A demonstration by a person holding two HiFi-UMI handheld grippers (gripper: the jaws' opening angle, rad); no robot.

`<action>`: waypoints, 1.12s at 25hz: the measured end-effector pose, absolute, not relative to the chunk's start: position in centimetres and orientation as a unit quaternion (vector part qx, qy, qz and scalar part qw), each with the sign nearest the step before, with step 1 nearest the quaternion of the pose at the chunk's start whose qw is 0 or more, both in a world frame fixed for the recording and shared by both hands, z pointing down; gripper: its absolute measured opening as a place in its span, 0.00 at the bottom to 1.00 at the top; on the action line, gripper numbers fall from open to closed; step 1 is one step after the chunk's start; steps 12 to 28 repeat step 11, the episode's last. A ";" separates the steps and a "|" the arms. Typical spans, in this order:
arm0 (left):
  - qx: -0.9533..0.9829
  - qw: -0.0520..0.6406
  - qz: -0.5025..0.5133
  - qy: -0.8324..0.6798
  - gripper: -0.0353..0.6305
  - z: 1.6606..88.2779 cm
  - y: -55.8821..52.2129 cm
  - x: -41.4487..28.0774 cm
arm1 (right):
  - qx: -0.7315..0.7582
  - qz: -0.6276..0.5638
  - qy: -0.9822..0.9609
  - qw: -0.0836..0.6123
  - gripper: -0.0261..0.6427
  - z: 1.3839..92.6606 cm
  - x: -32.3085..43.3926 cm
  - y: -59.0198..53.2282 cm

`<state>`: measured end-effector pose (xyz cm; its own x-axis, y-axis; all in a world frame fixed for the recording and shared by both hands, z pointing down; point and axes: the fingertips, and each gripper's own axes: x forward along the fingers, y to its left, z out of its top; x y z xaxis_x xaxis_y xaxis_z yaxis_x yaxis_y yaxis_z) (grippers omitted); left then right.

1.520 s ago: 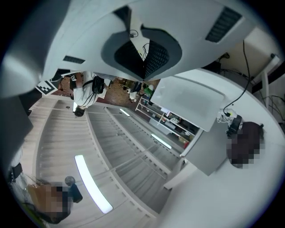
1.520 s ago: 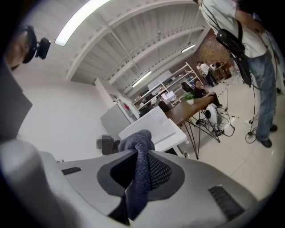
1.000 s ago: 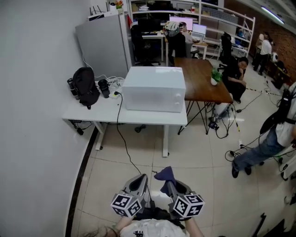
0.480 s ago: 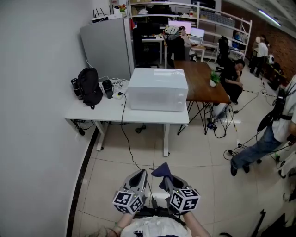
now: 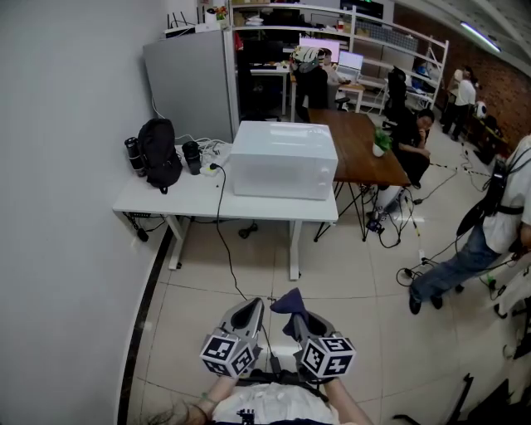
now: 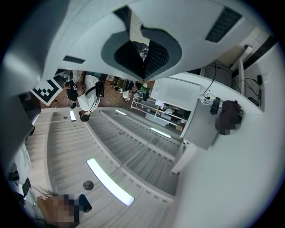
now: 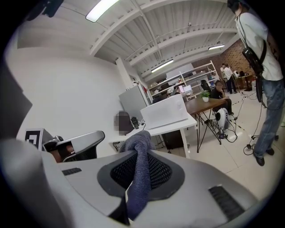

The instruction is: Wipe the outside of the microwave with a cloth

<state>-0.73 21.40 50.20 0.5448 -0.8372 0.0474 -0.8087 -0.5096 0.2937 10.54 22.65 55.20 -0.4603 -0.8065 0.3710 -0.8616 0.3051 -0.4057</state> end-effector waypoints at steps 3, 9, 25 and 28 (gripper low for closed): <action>0.869 0.143 -0.050 -0.471 0.04 50.2 21.0 -0.8 | 0.520 0.281 -0.805 0.050 0.14 55.2 10.4 22.4; 0.873 0.144 -0.048 -0.463 0.04 50.3 20.5 -0.9 | 0.525 0.281 -0.802 0.050 0.14 55.4 10.1 22.0; 0.874 0.144 -0.047 -0.461 0.04 50.4 20.3 -1.0 | 0.526 0.280 -0.802 0.051 0.14 55.5 9.9 21.7; 0.874 0.144 -0.047 -0.461 0.04 50.4 20.3 -1.0 | 0.526 0.280 -0.802 0.051 0.14 55.5 9.9 21.7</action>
